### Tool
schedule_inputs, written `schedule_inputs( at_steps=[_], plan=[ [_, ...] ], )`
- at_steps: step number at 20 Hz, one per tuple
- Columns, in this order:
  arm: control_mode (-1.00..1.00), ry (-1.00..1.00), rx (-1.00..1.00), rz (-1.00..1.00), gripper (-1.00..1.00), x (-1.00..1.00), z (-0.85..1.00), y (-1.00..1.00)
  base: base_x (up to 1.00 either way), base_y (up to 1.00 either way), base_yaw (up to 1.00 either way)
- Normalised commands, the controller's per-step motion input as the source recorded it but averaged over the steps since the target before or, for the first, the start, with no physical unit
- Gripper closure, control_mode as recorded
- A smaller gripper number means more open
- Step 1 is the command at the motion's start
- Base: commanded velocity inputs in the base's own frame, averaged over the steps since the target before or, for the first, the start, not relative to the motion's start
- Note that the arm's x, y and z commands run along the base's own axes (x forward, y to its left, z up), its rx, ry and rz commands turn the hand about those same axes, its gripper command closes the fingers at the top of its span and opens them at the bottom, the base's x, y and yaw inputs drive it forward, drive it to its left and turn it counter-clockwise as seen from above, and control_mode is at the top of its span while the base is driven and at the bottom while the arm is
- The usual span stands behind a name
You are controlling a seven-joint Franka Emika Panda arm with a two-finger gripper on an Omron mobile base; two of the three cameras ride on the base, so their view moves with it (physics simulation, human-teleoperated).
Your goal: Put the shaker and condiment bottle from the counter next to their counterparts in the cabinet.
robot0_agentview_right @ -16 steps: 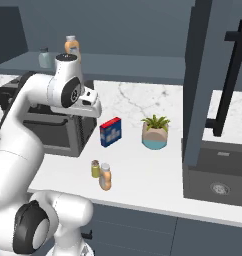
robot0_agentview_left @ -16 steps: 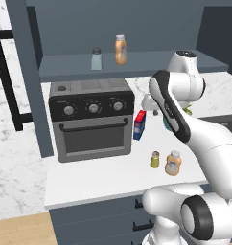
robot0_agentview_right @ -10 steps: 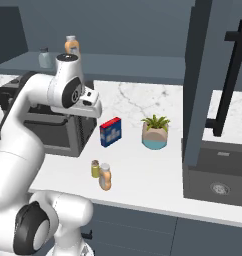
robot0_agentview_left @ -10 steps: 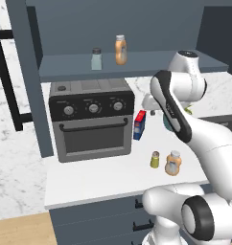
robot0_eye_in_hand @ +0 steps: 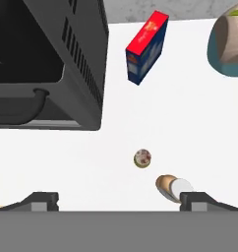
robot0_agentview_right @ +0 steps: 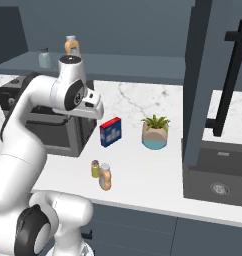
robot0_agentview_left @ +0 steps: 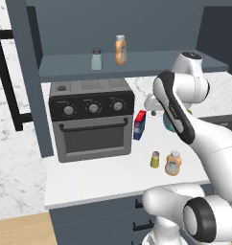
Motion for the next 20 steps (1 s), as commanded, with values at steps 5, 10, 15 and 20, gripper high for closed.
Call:
schedule_inputs(
  at_steps=[5, 10, 15, 20],
  plan=[
    [-1.00, -0.01, 0.00, 0.02, -1.00, 0.00, -0.09, -0.05, 0.00, 0.00, 0.00],
    [-1.00, -0.03, 0.00, 0.09, -1.00, -0.15, -0.16, -0.19, 0.00, 0.00, 0.00],
    [-1.00, -0.08, -0.02, 0.12, -1.00, -0.30, -0.23, -0.18, 0.00, 0.00, 0.00],
    [-1.00, -0.08, -0.04, 0.14, -1.00, -0.29, -0.19, -0.12, 0.00, 0.00, 0.00]
  ],
)
